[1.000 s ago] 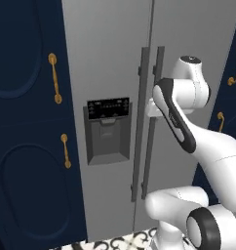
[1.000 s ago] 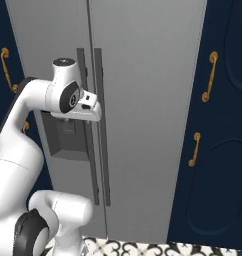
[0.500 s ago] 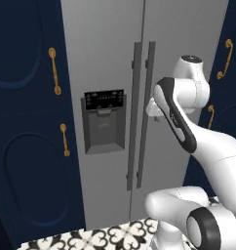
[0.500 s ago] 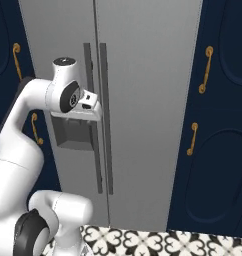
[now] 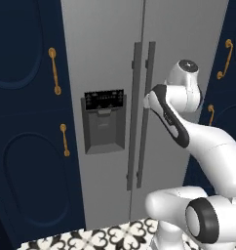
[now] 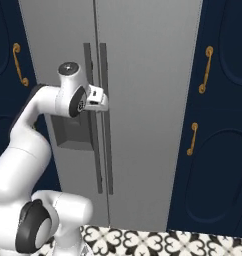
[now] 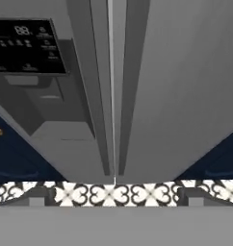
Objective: Take the strawberry from the fridge and place it on top of the pancake, located on the dining counter.
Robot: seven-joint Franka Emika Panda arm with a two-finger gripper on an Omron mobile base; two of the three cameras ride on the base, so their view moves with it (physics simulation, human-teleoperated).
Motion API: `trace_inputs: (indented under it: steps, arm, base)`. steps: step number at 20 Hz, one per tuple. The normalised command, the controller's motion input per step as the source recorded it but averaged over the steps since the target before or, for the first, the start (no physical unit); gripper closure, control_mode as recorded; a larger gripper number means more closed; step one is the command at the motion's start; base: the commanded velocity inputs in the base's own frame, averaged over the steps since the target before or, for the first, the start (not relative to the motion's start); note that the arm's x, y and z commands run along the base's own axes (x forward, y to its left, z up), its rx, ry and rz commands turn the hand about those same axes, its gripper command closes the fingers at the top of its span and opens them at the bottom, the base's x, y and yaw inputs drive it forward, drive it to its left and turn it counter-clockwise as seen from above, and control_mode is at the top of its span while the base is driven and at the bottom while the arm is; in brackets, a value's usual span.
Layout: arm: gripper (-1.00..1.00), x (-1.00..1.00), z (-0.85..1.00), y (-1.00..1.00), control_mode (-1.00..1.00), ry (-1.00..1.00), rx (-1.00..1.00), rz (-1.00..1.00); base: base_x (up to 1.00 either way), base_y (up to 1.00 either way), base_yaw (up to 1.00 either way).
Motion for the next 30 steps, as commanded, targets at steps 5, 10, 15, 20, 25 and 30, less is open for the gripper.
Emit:
trace_inputs:
  steps: [5, 10, 15, 20, 25, 30]
  arm:
    - [-1.0, 0.58, 0.21, -0.23, -1.0, -0.43, -0.03, 0.0]
    - [-1.0, 0.5, 0.05, -0.12, -1.0, 0.02, 0.08, 0.0]
    - [-1.0, 0.73, 0.0, 0.0, -1.0, 0.04, 0.04, 0.0]
    - [-1.0, 0.79, 0.0, -0.03, -1.0, 0.0, 0.0, 0.0]
    - [-1.0, 0.55, -0.16, 0.0, -1.0, -0.04, 0.0, 0.0]
    - [1.0, 0.31, -0.15, 0.0, -1.0, -0.07, 0.01, 0.0]
  base:
    - [0.0, 0.0, 0.0]
    - [0.0, 0.0, 0.0]
    - [0.0, 0.0, 0.0]
    - [0.0, 0.0, 0.0]
    - [0.0, 0.0, 0.0]
    - [0.0, 0.0, 0.0]
